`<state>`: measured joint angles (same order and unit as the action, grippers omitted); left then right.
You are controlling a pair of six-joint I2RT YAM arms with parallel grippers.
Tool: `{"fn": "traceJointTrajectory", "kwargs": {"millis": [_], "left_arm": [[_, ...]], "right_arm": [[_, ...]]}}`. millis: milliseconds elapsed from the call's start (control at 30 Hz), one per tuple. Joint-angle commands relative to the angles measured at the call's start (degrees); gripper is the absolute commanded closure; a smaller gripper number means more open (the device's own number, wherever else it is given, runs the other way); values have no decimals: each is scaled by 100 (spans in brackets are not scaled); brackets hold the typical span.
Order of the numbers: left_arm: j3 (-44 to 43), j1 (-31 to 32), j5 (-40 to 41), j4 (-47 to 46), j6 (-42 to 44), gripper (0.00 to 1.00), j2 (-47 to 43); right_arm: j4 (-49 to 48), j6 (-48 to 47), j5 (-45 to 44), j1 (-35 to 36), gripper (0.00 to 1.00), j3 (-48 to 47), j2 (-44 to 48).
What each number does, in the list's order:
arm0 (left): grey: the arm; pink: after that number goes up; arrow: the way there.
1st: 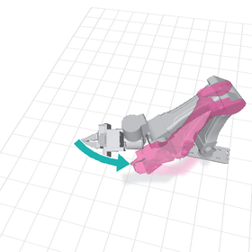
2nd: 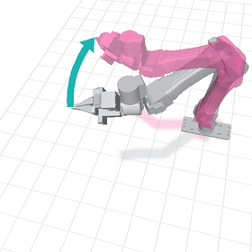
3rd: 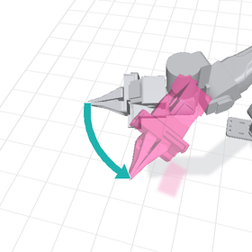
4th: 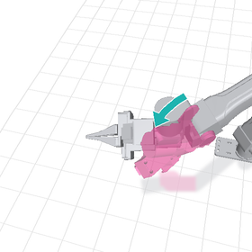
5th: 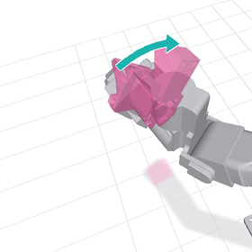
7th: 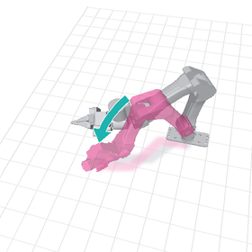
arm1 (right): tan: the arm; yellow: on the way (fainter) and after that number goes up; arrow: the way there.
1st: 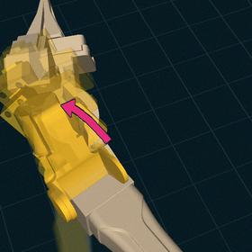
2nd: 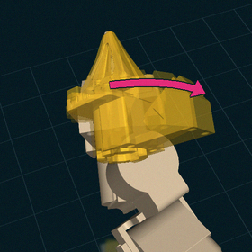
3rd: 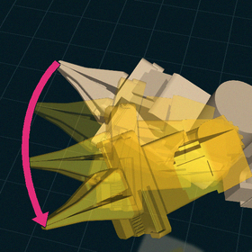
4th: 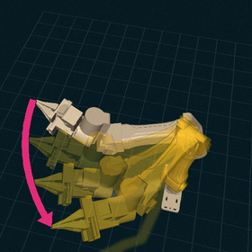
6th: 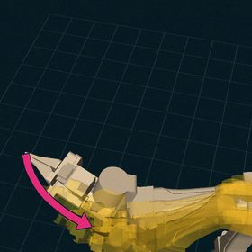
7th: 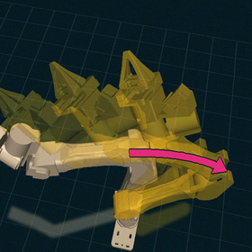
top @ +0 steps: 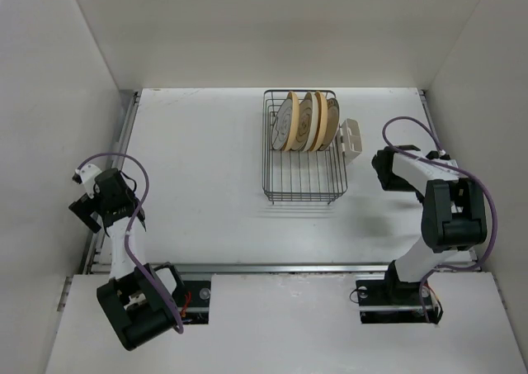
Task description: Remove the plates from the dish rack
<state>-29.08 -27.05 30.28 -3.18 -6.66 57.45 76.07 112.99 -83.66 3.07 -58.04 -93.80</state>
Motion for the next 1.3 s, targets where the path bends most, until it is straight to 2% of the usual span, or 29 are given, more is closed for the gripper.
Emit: {"fn": "traceJointTrajectory", "kwargs": {"millis": [0,133,200,233,267,300,333,367,400,433,500,567,700,767,800,833,867,900,967,1000,1033,1100,1133,1200,1267], "left_arm": [[-177,59,74,-113,24,0,-23],[-177,59,74,-113,24,0,-23],[-404,59,-616,-96,574,0,-23],[-632,59,-1012,331,873,0,29],[-1304,59,-1485,684,1033,0,29],[-1685,59,-1603,922,1165,0,195],[-2132,59,-1657,1568,1167,0,292],[-2537,59,-1788,1810,1375,0,389],[-3359,59,-1867,2012,1551,0,607],[-3750,59,-1868,2293,1779,0,714],[-4776,59,-2147,2488,2306,0,899],[-5351,59,-2385,2759,3095,0,1118],[-6774,59,-2956,3524,3478,0,1522],[-7688,59,-3571,4033,3478,0,1812],[-7961,59,-3852,4584,3400,0,1900],[-8208,59,-4490,4877,3338,0,1971],[-8549,59,-4853,5141,3337,0,2024],[-8622,59,-5248,5369,3459,0,2024],[-8536,59,-6126,5740,3548,0,2024],[-8448,59,-6287,5741,3548,0,1911],[-8387,111,-6350,5741,3444,0,1910],[-8333,234,-6299,5863,3539,0,1910],[-8333,435,-6159,6160,3792,0,1997],[-8385,699,-5555,6486,4057,0,2164],[-8386,1130,-5166,6837,4146,0,2472]], "right_arm": [[320,294,-951,-17,0,-172,11],[320,294,-951,-17,0,-225,11],[320,68,-951,-17,0,-417,11],[320,-196,-1003,-17,0,-636,-94],[320,-929,-1003,-17,0,-908,-190],[320,-1354,-1090,-17,0,-1555,-296],[320,-1802,-1170,-17,0,-1935,-540],[320,-2651,-1170,-17,0,-2339,-682],[320,-2903,-1223,-17,0,-2761,-797],[320,-3097,-1293,70,0,-3566,-867],[320,-3405,-1416,246,0,-4308,-868],[320,-3529,-1234,544,0,-5433,-868],[-100,-3600,-1310,1045,0,-6245,-798],[20,-3661,-1198,1300,0,-6603,-894],[100,-3748,-979,1301,0,-6797,-1051],[-204,-5446,-594,1301,0,-6982,-1114],[-1164,-7220,10,1301,0,-6984,-1114],[-3506,-8857,2400,1249,0,-6192,-932],[-4589,-10571,4743,1249,3,-5257,-141],[-4923,-10578,5676,1249,2,-4887,35],[-4927,-10430,5963,1249,2,-4883,142],[-4621,-10429,6648,1187,0,-5031,47],[-4140,-10516,7278,1187,0,-5398,-293],[-3803,-10569,7417,1187,0,-5656,-603],[-3802,-10491,7294,1249,5,-5657,-832]]}}
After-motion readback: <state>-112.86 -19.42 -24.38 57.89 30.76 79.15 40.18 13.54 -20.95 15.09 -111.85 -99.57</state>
